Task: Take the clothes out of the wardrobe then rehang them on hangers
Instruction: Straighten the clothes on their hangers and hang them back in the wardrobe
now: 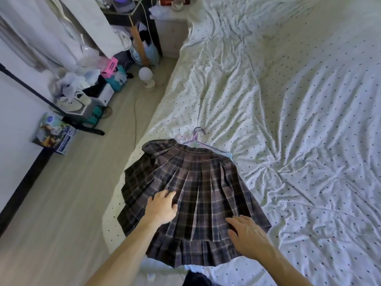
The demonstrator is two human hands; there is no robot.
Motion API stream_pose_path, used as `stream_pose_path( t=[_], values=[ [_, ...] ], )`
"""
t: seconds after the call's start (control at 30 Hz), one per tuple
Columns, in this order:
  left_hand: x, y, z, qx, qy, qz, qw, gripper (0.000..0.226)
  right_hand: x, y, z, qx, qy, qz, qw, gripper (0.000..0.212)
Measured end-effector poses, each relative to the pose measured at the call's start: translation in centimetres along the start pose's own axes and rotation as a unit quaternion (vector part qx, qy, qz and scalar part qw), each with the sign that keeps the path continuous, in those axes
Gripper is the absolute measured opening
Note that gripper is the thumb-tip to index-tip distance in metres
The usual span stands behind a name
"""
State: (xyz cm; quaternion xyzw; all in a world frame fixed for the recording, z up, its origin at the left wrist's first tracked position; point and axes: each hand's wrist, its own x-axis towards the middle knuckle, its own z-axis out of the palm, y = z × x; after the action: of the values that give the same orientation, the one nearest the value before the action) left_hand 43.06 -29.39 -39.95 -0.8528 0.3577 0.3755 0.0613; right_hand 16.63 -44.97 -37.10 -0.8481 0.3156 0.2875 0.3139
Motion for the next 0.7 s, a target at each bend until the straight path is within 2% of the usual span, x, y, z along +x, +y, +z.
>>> stream_pose_path(
  t=[0.2, 0.4, 0.57, 0.7],
  values=[
    [13.2, -1.2, -6.1, 0.048, 0.034, 0.030, 0.998, 0.058, 11.8, -2.9, -3.4, -0.006, -0.003, 0.032, 0.999, 0.057],
    [25.1, -0.5, -9.3, 0.066, 0.078, 0.055, 0.993, 0.060, 21.2, -3.7, -2.9, -0.059, -0.014, 0.072, 0.996, 0.072],
    [31.5, -0.5, -10.1, 0.110, 0.065, 0.079, 0.989, 0.057, 24.3, -2.8, -0.7, -0.046, -0.041, 0.102, 0.993, 0.073],
    [33.3, -1.4, -10.3, 0.097, 0.038, 0.084, 0.991, 0.041, 23.8, -2.6, 0.4, 0.002, -0.058, 0.109, 0.992, 0.072]
  ],
)
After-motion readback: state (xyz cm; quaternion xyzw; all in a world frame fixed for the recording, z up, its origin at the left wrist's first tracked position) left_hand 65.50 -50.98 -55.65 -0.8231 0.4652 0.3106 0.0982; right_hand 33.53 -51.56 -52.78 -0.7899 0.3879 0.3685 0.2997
